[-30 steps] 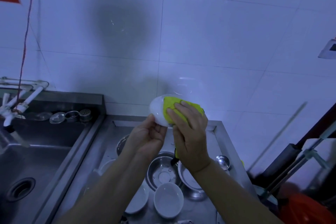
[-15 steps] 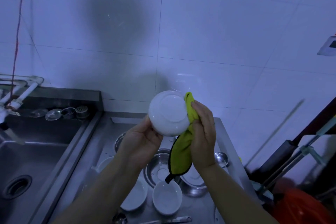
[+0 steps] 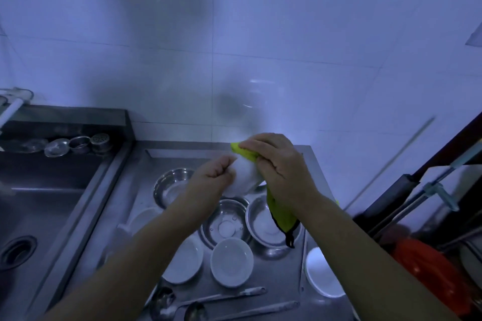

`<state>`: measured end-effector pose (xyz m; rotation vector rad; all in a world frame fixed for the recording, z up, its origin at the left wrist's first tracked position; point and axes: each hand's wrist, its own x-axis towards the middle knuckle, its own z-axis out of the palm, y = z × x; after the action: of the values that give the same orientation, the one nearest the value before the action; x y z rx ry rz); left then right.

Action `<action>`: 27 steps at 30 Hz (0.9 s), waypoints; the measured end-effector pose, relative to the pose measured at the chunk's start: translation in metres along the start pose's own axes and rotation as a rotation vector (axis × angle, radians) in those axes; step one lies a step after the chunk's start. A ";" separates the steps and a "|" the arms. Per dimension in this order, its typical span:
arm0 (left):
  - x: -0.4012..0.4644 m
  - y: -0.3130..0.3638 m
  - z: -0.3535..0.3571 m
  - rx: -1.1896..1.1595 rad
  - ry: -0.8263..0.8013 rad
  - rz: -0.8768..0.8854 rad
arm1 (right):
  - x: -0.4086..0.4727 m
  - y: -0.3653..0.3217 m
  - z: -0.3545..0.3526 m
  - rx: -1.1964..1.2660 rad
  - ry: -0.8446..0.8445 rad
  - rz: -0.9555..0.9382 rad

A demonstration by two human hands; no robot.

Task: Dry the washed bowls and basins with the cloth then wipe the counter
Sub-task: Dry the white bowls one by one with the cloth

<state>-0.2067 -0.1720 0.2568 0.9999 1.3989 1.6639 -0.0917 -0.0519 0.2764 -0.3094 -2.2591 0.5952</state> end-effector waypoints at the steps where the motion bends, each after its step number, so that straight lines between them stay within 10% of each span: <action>1: 0.003 -0.004 0.006 0.036 0.001 0.002 | -0.003 0.007 -0.003 -0.027 -0.016 -0.009; 13: 0.032 -0.080 0.132 0.374 -0.263 -0.089 | -0.122 0.151 -0.109 0.068 0.082 0.724; 27: -0.005 -0.214 0.227 1.307 -0.658 0.177 | -0.193 0.237 -0.176 0.165 0.152 0.864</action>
<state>0.0105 -0.0515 0.0690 2.1379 1.8599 0.1954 0.1773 0.1326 0.1423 -1.2237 -1.8415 1.1348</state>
